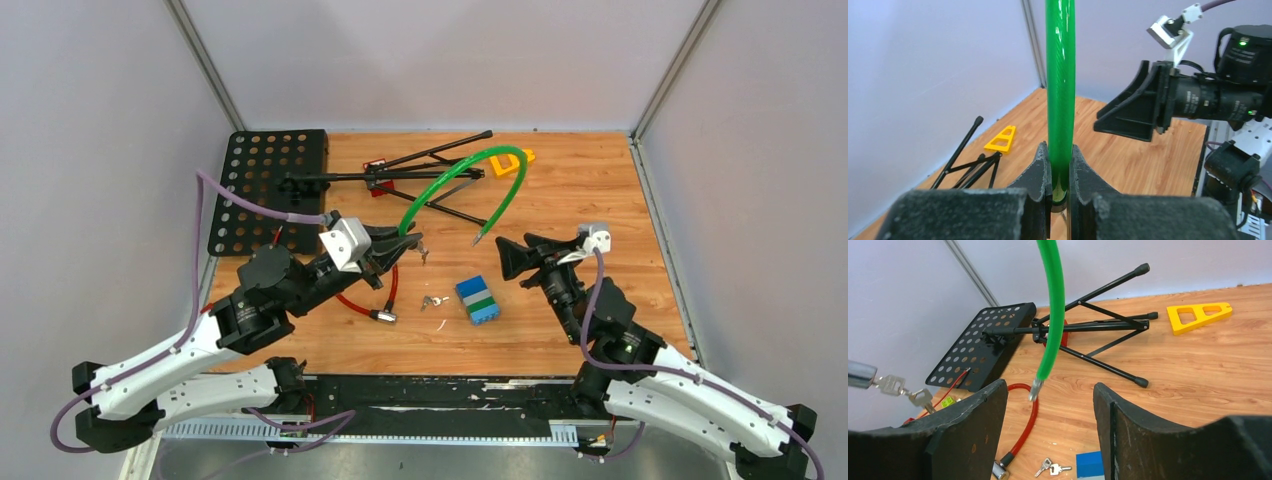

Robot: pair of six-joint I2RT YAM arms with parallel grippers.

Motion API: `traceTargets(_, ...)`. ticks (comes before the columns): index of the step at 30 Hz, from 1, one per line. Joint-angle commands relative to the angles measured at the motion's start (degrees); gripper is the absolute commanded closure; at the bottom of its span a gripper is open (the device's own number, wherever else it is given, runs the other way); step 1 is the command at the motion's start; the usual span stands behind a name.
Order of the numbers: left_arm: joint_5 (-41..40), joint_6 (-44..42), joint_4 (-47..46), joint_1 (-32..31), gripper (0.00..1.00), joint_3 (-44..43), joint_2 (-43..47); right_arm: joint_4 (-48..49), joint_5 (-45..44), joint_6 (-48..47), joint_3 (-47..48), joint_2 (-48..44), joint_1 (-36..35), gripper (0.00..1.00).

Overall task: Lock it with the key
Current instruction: Pick up the lock from the center of the board.

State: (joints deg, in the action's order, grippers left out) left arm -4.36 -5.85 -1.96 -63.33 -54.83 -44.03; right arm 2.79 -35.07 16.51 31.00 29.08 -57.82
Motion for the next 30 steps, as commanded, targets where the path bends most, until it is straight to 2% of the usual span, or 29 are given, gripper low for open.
traceTargets(1, 3.81, 0.81, -3.74, 0.14, 1.0, -2.7, 1.68, 5.23, 2.77, 2.9, 3.13, 4.46, 2.18, 0.36)
traceTargets(4, 6.06, 1.35, -3.75, 0.13, 1.0, -2.26, 2.57, 5.04, 6.92, 3.95, 5.36, 7.03, 4.01, 0.36)
traceTargets(7, 8.18, 1.67, -4.41, 0.14, 1.0, -1.71, 3.97, 4.04, 7.49, 4.53, 7.1, 8.28, 5.04, 0.37)
traceTargets(12, 10.48, 2.39, -5.91, 0.14, 1.0, -1.09, 5.7, 2.63, 8.86, 5.81, 7.71, 7.83, 5.78, 0.48)
traceTargets(16, 12.23, 2.87, -7.55, 0.14, 1.0, -0.66, 6.61, 3.87, 11.13, 6.88, 7.2, 6.48, 5.88, 0.69)
traceTargets(18, 12.48, 2.95, -8.51, 0.09, 1.0, -0.11, 6.99, 5.58, 14.14, 6.07, 7.12, 5.83, 5.88, 0.91)
traceTargets(20, 12.69, 3.27, -10.71, 0.13, 1.0, 1.22, 7.84, 7.53, 17.12, 5.09, 7.41, 5.57, 5.88, 1.0)
traceTargets(23, 14.66, 4.53, -18.16, 0.14, 1.0, 5.4, 10.4, 9.4, 20.06, 2.91, 9.33, 5.86, 5.86, 1.0)
traceTargets(27, 18.84, 5.61, -34.11, 0.13, 1.0, 13.21, 13.97, 10.37, 21.08, 1.34, 14.24, 7.1, 5.79, 1.0)
traceTargets(30, 22.52, 5.58, -37.15, 0.14, 1.0, 14.82, 14.93, 12.41, 24.75, 0.74, 18.57, 9.13, 5.79, 1.0)
